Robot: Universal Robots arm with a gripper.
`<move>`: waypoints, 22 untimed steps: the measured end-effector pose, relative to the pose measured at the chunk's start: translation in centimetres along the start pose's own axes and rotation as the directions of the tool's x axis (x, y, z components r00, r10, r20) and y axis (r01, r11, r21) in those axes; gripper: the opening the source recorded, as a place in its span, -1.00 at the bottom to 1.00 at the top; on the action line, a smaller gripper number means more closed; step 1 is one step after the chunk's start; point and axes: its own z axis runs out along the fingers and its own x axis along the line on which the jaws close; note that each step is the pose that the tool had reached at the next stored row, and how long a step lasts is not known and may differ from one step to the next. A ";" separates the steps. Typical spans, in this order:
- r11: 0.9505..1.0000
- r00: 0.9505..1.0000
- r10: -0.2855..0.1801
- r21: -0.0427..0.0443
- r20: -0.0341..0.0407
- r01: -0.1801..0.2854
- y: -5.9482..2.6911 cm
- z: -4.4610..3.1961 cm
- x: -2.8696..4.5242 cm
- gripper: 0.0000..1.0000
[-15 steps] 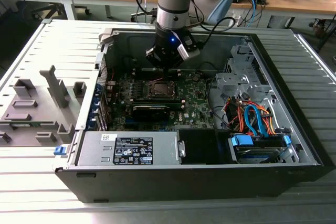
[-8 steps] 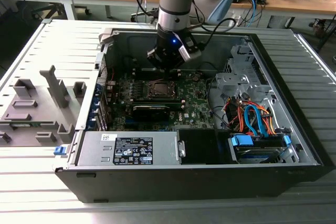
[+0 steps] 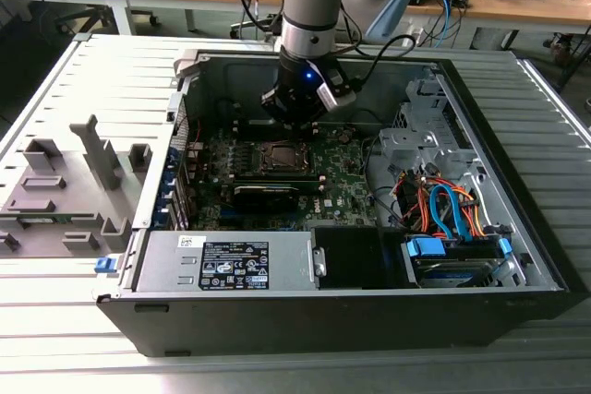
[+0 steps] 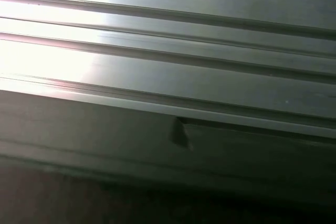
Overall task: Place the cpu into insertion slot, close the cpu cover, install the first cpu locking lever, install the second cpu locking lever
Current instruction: 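Install the first cpu locking lever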
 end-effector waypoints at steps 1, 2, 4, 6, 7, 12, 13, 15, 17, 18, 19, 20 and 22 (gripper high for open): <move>1.000 1.000 0.000 0.000 0.000 0.000 0.00 0.10 -0.03 -0.79; 1.000 1.000 0.000 0.000 0.000 0.000 0.00 0.15 -0.04 -0.79; 1.000 1.000 0.000 0.000 0.000 0.000 0.00 0.26 -0.05 -0.79; 1.000 1.000 -0.001 0.000 0.000 0.001 -0.01 0.32 -0.05 -0.79; 1.000 1.000 -0.001 0.000 0.000 0.001 -0.04 0.33 -0.05 -0.79; 1.000 1.000 -0.001 0.000 0.000 0.001 -0.25 0.34 -0.02 -0.79; 1.000 1.000 -0.001 0.000 0.000 0.001 -0.37 0.34 0.00 -0.79; 1.000 1.000 -0.001 0.000 0.000 0.001 -0.54 0.39 0.02 -0.79; 1.000 1.000 0.000 0.000 0.000 0.000 -0.57 0.42 0.03 -0.79; 1.000 1.000 -0.001 0.000 0.000 0.001 -0.58 0.45 0.02 -0.79; 1.000 1.000 -0.001 0.000 0.000 0.001 -0.58 0.47 0.00 -0.79; 1.000 1.000 -0.001 0.000 -0.001 0.001 -0.59 0.48 -0.05 -0.79; 1.000 1.000 0.000 0.000 0.000 0.000 -0.61 0.53 -0.28 -0.79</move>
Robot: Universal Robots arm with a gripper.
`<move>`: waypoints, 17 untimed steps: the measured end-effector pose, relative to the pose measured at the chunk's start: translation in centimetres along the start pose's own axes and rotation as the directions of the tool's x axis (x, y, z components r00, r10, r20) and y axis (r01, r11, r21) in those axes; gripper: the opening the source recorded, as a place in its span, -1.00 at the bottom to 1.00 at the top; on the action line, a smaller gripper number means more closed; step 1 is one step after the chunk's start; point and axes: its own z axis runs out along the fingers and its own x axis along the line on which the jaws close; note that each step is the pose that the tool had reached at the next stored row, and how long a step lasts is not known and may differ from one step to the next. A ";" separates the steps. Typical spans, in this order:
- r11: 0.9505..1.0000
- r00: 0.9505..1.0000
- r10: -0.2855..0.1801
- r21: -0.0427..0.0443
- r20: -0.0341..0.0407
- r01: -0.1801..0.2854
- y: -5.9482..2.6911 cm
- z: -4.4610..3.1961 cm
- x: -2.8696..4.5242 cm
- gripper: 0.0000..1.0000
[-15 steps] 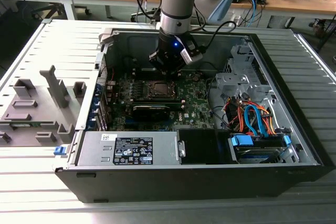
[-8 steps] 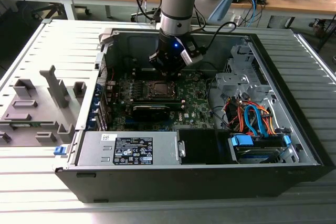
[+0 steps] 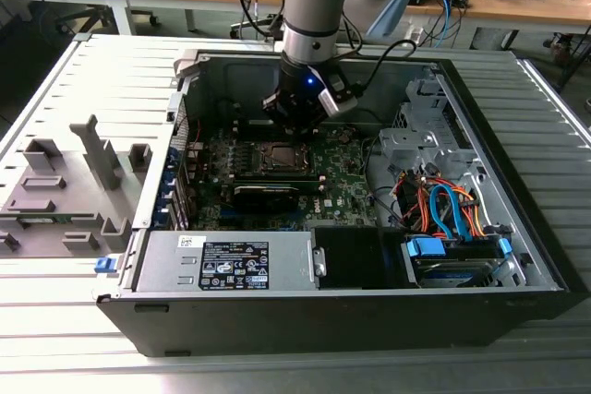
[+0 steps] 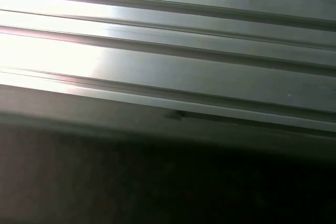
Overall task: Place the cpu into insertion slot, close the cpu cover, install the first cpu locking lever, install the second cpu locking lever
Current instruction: 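Install the first cpu locking lever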
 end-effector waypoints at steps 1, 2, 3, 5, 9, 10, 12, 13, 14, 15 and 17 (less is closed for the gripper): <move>1.000 1.000 0.000 0.000 0.000 0.000 0.00 0.02 -0.12 -0.79; 1.000 1.000 0.000 0.000 0.000 0.000 0.00 0.03 -0.22 -0.79; 1.000 1.000 0.000 0.000 0.000 0.000 -0.01 0.04 -0.31 -0.79; 1.000 1.000 0.000 -0.004 0.001 0.000 0.01 0.04 -0.31 -0.79; 1.000 1.000 -0.001 -0.016 0.002 0.001 0.08 0.05 -0.24 -0.79; 1.000 1.000 -0.001 -0.016 0.002 0.001 0.09 0.06 -0.24 -0.79; 1.000 1.000 -0.001 -0.017 0.003 0.001 0.09 0.00 -0.22 -0.79; 1.000 1.000 -0.002 -0.017 0.003 0.002 0.10 -0.07 -0.22 -0.79; 1.000 1.000 -0.002 -0.017 0.004 0.002 0.10 -0.19 -0.22 -0.79; 1.000 1.000 -0.002 -0.016 0.003 0.002 0.09 -0.39 -0.20 -0.79; 1.000 1.000 -0.002 -0.016 0.003 0.002 0.08 -0.77 -0.18 -0.79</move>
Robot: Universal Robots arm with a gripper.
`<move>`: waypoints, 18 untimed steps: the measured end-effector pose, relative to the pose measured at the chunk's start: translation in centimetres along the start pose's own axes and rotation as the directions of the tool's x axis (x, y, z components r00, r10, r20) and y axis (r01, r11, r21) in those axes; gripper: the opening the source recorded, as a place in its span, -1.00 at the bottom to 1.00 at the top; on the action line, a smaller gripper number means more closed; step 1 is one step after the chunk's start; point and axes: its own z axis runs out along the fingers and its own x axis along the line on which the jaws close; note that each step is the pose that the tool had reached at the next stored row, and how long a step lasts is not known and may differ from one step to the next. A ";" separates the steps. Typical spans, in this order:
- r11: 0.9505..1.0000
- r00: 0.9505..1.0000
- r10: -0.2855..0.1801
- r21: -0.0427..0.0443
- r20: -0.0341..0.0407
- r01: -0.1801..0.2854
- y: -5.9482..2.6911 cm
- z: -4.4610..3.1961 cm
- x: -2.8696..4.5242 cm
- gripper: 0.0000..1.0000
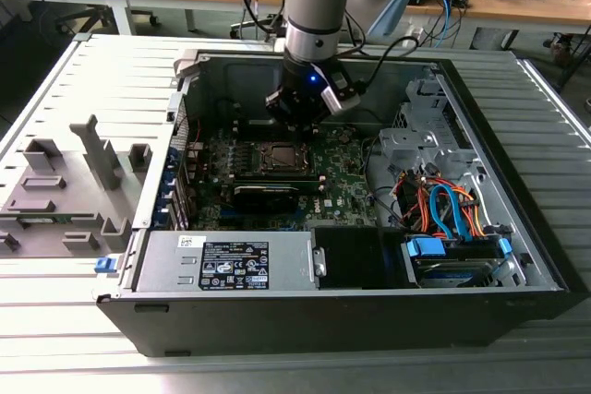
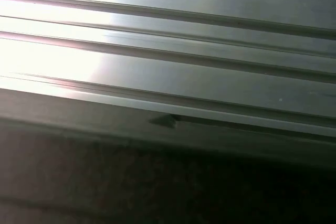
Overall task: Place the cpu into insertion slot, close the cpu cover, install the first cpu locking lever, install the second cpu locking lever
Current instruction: 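Install the first cpu locking lever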
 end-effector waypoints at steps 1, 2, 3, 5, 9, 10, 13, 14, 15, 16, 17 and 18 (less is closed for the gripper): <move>1.000 1.000 0.000 0.000 0.000 0.000 -0.01 -0.11 0.01 -0.79; 1.000 1.000 0.000 0.000 0.000 0.000 -0.09 -0.17 0.02 -0.79; 1.000 1.000 0.000 0.000 0.000 0.000 -0.24 -0.18 0.04 -0.79; 1.000 1.000 0.000 -0.003 0.001 0.000 -0.97 -0.19 0.15 -0.79; 1.000 1.000 0.000 -0.004 0.001 0.000 -2.90 -0.21 0.43 -0.79; 1.000 1.000 0.000 -0.004 0.001 0.000 -3.26 -0.21 0.48 -0.79; 1.000 1.000 0.000 -0.004 0.001 0.000 -4.22 -0.21 0.62 -0.79; 1.000 1.000 0.000 -0.004 0.001 0.000 -4.26 -0.21 0.63 -0.79; 1.000 1.000 0.000 -0.004 0.001 0.000 -4.26 -0.22 0.63 -0.79; 1.000 1.000 0.000 -0.004 0.001 0.000 -4.27 -0.29 0.64 -0.79; 1.000 1.000 0.000 -0.004 0.001 0.000 -4.27 -0.67 0.64 -0.79; 1.000 1.000 0.000 -0.005 0.001 0.000 -4.26 -1.03 0.66 -0.79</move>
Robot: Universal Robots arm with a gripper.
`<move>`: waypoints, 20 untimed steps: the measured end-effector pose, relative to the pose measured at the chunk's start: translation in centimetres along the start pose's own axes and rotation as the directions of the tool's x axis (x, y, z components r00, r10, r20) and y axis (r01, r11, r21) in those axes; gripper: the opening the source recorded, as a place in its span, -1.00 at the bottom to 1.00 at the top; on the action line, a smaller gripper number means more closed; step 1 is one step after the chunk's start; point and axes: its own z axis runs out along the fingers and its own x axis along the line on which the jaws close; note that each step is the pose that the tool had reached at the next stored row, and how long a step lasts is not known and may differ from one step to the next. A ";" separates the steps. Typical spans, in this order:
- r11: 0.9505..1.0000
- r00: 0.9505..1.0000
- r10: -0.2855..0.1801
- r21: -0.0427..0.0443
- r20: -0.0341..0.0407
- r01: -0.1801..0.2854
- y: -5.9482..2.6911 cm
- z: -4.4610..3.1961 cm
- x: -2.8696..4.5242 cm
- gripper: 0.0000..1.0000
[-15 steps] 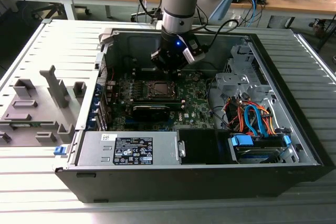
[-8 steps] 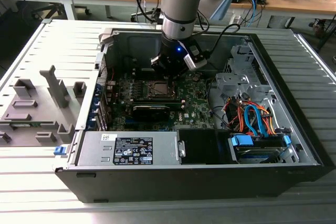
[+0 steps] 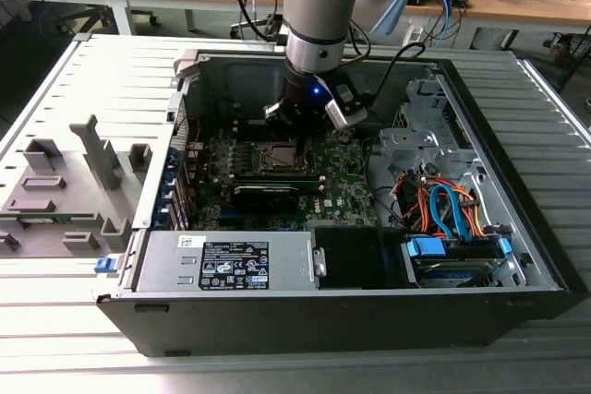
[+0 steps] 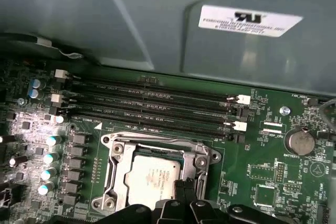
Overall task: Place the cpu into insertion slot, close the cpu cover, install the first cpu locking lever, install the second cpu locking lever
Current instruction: 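Install the first cpu locking lever, then install the second cpu locking lever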
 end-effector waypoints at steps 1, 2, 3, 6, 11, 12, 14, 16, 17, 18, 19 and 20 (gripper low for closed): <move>1.000 1.000 0.000 0.000 0.000 0.000 0.00 -0.20 0.01 -0.79; 1.000 1.000 0.000 0.000 0.000 0.000 0.01 -0.33 0.01 -0.79; 1.000 1.000 0.000 0.000 0.000 0.000 0.01 -0.52 0.02 -0.79; 1.000 1.000 0.000 -0.001 0.000 0.000 0.01 -0.92 0.04 -0.79; 1.000 1.000 0.000 -0.007 0.001 0.000 0.02 -1.49 0.06 -0.79; 1.000 1.000 0.000 -0.009 0.001 0.000 0.03 -1.53 0.06 -0.79; 1.000 1.000 0.000 -0.009 0.001 0.000 0.02 -1.55 0.05 -0.79; 1.000 1.000 0.000 -0.009 0.001 0.000 0.01 -1.55 0.04 -0.79; 1.000 1.000 0.000 -0.009 0.001 0.000 0.00 -1.55 0.04 -0.79; 1.000 1.000 0.000 -0.009 0.001 0.001 -0.05 -1.55 0.05 -0.79; 1.000 1.000 0.000 -0.009 0.001 0.000 -0.08 -1.55 0.06 -0.79; 1.000 1.000 0.000 -0.009 0.001 0.000 -0.13 -1.55 0.06 -0.79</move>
